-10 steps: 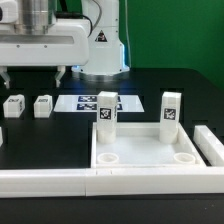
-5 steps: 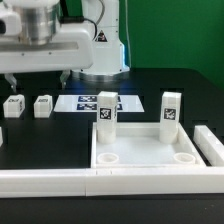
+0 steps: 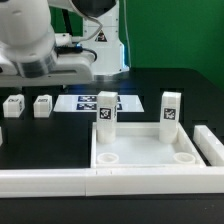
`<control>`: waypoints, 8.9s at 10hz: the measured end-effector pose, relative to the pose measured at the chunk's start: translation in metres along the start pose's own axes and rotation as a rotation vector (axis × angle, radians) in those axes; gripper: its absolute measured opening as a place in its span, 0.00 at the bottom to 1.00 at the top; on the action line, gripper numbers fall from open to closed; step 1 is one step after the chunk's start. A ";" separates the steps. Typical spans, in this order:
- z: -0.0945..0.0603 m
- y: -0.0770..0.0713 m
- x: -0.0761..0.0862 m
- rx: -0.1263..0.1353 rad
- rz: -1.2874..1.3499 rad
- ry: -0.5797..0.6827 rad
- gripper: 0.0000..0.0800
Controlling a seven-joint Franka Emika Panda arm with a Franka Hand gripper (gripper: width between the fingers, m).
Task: Assemble square table
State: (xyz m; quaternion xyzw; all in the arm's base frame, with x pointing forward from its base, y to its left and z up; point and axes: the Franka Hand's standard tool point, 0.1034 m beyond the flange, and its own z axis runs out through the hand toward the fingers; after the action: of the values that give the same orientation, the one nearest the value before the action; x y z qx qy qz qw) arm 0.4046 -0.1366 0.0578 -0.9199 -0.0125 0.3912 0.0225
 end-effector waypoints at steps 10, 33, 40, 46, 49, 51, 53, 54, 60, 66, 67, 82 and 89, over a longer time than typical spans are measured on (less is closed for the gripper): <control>0.031 0.010 0.002 0.005 0.023 -0.075 0.81; -0.019 -0.006 -0.032 0.024 -0.052 -0.067 0.36; -0.106 -0.019 -0.014 -0.010 -0.094 0.399 0.36; -0.165 -0.039 -0.004 -0.072 -0.112 0.815 0.36; -0.171 -0.057 0.010 -0.075 -0.048 1.026 0.36; -0.201 -0.106 0.033 -0.055 0.009 1.208 0.36; -0.226 -0.149 0.037 -0.008 0.021 1.278 0.36; -0.228 -0.151 0.037 -0.023 0.020 1.323 0.36; -0.195 -0.172 0.058 -0.075 0.032 1.497 0.36; -0.221 -0.245 0.076 0.044 0.017 1.487 0.36; -0.221 -0.246 0.076 0.044 0.017 1.487 0.36; -0.165 -0.227 0.132 -0.009 0.014 1.409 0.36; -0.157 -0.229 0.142 -0.013 0.012 1.404 0.36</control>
Offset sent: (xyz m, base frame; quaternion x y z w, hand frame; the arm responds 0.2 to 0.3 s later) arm -0.0189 -0.0298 -0.0179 -0.0193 -0.0169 0.0057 0.9997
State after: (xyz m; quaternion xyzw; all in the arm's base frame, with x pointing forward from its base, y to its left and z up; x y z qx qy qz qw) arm 0.6154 0.0931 0.0764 -0.9551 0.0077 -0.2955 0.0177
